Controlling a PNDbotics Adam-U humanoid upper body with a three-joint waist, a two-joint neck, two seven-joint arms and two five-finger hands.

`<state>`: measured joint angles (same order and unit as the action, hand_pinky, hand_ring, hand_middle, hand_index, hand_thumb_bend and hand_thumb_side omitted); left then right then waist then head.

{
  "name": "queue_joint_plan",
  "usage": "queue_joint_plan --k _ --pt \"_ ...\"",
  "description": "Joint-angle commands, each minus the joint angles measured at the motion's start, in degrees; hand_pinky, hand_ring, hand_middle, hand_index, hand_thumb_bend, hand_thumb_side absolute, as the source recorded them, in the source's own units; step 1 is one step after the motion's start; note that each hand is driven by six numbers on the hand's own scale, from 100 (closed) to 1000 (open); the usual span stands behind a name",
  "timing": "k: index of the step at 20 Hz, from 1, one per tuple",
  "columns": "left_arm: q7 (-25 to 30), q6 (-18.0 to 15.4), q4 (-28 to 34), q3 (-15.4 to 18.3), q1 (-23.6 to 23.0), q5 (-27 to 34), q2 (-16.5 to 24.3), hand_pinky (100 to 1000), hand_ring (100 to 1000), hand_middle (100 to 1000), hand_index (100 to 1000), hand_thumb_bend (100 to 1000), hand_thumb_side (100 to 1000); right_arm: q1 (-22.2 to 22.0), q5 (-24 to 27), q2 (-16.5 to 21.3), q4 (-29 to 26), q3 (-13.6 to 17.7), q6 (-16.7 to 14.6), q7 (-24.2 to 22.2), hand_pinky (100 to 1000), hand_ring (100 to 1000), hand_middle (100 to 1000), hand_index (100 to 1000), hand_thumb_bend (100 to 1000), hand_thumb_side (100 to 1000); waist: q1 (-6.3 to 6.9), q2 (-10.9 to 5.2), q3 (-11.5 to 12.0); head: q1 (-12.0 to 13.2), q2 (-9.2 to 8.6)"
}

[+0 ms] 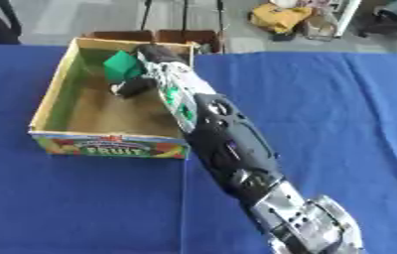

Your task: Pick up objects on the table and place them in the box.

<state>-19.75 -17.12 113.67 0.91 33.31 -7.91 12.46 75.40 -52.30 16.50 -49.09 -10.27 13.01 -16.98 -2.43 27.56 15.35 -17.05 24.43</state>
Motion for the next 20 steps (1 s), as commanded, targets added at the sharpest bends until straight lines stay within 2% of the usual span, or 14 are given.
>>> queue_joint_plan --k 1,4,7,10,14,20 --pt "0.0 0.0 0.9 -0.1 0.7 0.2 0.3 800 920 873 995 100 1000 1.4 0.1 0.4 -0.4 0.2 -1.0 -1.4 515 497 585 705 384 654 0.29 -1.27 0.1 -0.1 -0.65" --pt "0.0 0.0 0.9 -0.1 0.7 0.2 0.3 800 920 873 996 100 1000 1.7 0.3 0.3 -1.0 0.1 -1.8 -3.3 616 592 677 778 466 695 0.26 -1.35 0.0 -0.1 -0.57" --pt "0.1 0.0 0.9 -0.1 0.7 0.2 0.3 800 920 873 996 100 1000 1.8 0.9 0.2 -1.5 0.2 -2.2 -5.0 675 661 730 820 543 712 0.26 -1.46 0.0 -0.1 -0.61" --pt "0.1 0.1 0.9 -0.1 0.5 0.2 0.3 800 920 873 996 100 1000 1.9 1.5 0.3 -2.3 0.4 -2.3 -5.8 688 674 739 834 578 707 0.31 -1.64 -0.2 0.0 -0.54" --pt "0.2 0.2 0.9 -0.1 0.3 0.2 0.3 800 920 873 995 100 1000 2.2 2.3 0.6 -4.4 0.6 -2.1 -5.7 687 655 726 828 579 714 0.37 -2.05 -0.6 0.2 -0.32" --pt "0.3 0.4 0.9 0.0 -0.4 0.0 0.5 800 920 872 995 100 1000 2.7 4.0 2.1 -11.2 0.8 -1.5 -3.3 685 632 713 821 561 743 0.53 -3.06 -1.5 0.4 0.54"
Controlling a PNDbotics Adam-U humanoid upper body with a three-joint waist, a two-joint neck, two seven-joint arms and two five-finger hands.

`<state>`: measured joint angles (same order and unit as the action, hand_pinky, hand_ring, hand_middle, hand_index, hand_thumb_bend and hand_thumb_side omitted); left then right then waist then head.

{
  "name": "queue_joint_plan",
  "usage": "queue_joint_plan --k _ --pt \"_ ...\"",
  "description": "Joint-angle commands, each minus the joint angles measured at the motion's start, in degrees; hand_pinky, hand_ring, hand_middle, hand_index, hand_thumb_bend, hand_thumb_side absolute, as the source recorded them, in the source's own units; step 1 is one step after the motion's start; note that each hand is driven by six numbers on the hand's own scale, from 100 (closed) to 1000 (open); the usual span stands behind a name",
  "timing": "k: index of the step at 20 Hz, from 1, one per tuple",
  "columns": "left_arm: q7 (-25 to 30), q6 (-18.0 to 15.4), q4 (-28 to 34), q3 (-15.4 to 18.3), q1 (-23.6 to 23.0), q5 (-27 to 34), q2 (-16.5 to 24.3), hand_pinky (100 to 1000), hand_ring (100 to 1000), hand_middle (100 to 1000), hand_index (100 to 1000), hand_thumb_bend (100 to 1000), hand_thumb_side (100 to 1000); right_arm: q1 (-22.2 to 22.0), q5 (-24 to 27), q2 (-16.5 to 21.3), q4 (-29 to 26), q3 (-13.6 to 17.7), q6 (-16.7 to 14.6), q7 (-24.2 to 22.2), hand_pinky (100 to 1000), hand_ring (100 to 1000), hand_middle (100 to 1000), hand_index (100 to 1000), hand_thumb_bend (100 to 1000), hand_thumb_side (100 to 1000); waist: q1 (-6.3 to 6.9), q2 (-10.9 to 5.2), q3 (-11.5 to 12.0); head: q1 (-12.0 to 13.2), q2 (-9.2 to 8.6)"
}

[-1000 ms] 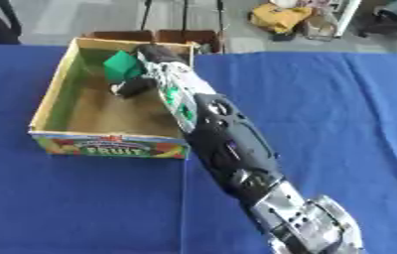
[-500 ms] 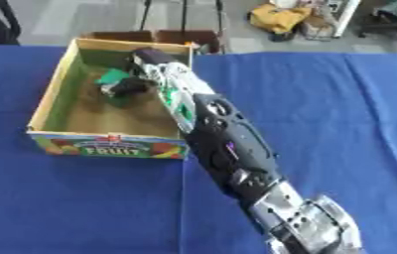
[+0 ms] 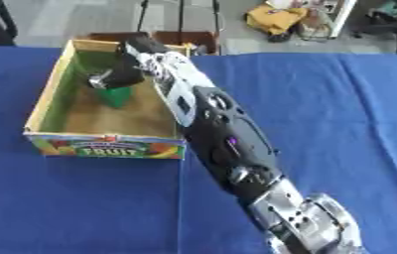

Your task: Pick up objects on the table and place them in the box.

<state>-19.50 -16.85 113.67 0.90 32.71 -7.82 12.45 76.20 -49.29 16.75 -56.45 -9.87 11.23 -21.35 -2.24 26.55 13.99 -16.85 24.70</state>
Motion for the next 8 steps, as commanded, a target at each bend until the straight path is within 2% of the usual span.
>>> queue_joint_plan --k 1,5,8 --pt "0.0 0.1 0.9 0.0 0.1 -0.1 0.6 800 920 872 995 100 1000 2.0 1.2 2.3 -5.1 0.4 0.4 1.5 682 627 710 818 561 737 0.38 -2.26 -0.4 0.2 0.46" --pt "-0.2 0.2 0.9 0.2 -0.5 -0.3 0.8 800 920 872 995 100 1000 1.5 2.7 5.4 -10.7 -0.4 0.4 3.3 679 628 713 817 550 734 0.60 -3.22 -1.5 0.5 1.40" --pt "-0.4 0.3 0.9 0.4 -0.9 -0.5 0.8 800 920 872 995 100 1000 0.0 5.2 8.5 -15.0 -0.9 -0.9 4.8 678 624 711 814 545 729 0.97 -4.01 -2.5 1.3 2.41"
